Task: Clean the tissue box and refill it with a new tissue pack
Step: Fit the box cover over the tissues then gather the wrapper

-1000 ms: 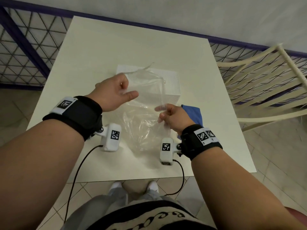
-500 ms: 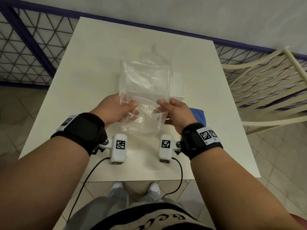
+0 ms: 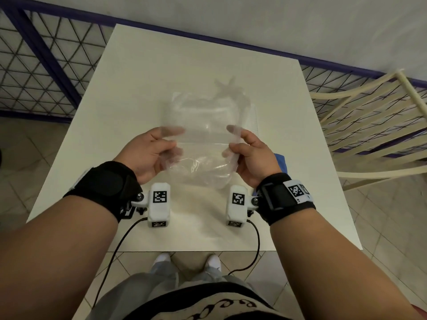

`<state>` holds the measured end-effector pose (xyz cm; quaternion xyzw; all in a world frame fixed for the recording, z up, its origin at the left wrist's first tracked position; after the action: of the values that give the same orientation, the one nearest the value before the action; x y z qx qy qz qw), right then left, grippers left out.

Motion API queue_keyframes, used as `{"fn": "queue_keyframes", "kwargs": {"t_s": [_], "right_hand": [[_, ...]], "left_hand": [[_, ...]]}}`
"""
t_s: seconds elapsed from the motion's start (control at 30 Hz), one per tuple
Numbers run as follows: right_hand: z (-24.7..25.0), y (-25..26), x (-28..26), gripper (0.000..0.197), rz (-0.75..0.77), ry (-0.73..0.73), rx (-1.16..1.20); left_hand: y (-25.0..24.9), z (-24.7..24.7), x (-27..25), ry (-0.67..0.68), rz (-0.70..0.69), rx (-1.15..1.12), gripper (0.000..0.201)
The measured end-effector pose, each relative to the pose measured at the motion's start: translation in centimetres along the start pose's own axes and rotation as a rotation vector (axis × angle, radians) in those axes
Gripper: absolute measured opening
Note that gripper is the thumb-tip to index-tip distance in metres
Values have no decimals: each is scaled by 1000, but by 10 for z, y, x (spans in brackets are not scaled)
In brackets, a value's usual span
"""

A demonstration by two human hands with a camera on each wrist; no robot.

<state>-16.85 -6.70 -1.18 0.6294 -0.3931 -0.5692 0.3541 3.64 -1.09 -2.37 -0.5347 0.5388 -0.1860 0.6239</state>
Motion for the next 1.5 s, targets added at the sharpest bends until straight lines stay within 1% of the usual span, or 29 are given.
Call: {"fn": "queue_keyframes", "kwargs": {"t_s": [0.07, 0.13, 0.17, 0.23, 0.27, 0.33, 0.37, 0.4, 0.43, 0.47, 0.5, 0.53, 0.57, 0.6, 0.63, 0.7, 0.73, 0.8, 0.83, 0.9, 1.0, 1.07, 1.13, 1.23, 1.3, 1.37, 1.43, 1.5], "right_hand": [[-1, -3, 0, 29, -32, -4, 44], [-1, -8, -3, 28, -85, -15, 101], [-3, -11, -4, 26, -119, 1, 135], [-5, -18, -4, 16, -202, 42, 213], [-7, -21, -8, 17, -261, 65, 232], [-9, -26, -14, 39, -359, 100, 183], [-11, -27, -18, 42, -365, 133, 126], [-11, -26, -18, 31, -320, 139, 54], [-12, -23, -16, 14, -270, 141, -3], [-10, -20, -13, 16, -210, 107, -44], [-7, -17, -11, 24, -157, 60, -88], [-4, -14, -6, 28, -116, 21, -107], [-1, -12, -4, 31, -81, -18, -137], [1, -9, -2, 34, -49, -37, -173], [0, -7, -2, 38, -25, -39, -210], [-3, -3, -3, 43, 14, -18, -265], [-4, -2, -3, 39, 25, -9, -267], [-7, -1, -4, 26, 17, 15, -228], [-8, -1, -4, 25, 4, 38, -209], [-9, -3, -4, 41, -12, 116, -194], [-11, -2, -13, 67, 25, 236, -248], [-8, 4, -14, 77, 77, 230, -237], [-4, 7, -11, 81, 92, 194, -133], [4, 0, -3, 74, 22, 90, -20], [8, -4, -1, 63, 2, 31, -29], [9, -8, -1, 52, -12, 8, -40], [11, -12, 0, 49, -4, -15, -86], [14, -14, 1, 50, 18, -35, -125]], "left_hand": [[2, -2, -2, 20, 32, -48, 32], [5, -5, -4, 33, 39, -49, 46], [6, -4, -4, 26, 44, -45, 51], [7, -1, -3, 0, 48, -35, 56], [7, 0, -2, -7, 43, -24, 58], [5, 0, -2, -17, 22, 9, 59], [5, 1, -2, -26, 13, 13, 57], [4, 2, -2, -39, 11, 3, 54], [4, 2, -2, -44, 15, -28, 50], [4, 2, -2, -39, 32, -88, 46], [5, 3, 0, -21, 71, -188, 44], [5, 3, 0, -1, 119, -307, 43], [6, 3, -1, 15, 166, -406, 38], [5, 0, -2, 44, 194, -445, 28], [3, -4, -4, 89, 201, -427, 21], [2, -16, -11, 179, 191, -279, 24], [3, -21, -13, 200, 176, -197, 20], [3, -23, -12, 173, 116, -53, 12], [4, -21, -10, 140, 83, 2, 13], [3, -16, -8, 87, 43, 58, 29], [3, -12, -6, 119, 22, 73, 47], [1, -12, -6, 144, 9, 72, 53], [1, -13, -5, 147, -2, 69, 58], [3, -15, -3, 129, -5, 31, 62], [4, -16, -1, 125, -5, 20, 63], [7, -17, -1, 137, -4, 30, 64], [7, -18, -1, 134, -7, 23, 66], [9, -18, -2, 143, -7, 23, 70]]}}
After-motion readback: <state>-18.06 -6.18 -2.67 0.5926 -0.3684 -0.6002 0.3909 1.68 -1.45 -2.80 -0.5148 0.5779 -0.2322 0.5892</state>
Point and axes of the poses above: each hand's wrist, its own x-axis towards the middle knuckle, its own z-axis out of the back of the hand, y = z × x, the point moved 9 cm from there along x, towards the middle knuckle, and after that the axes turned 15 degrees about -y, right-handed, at the moved point
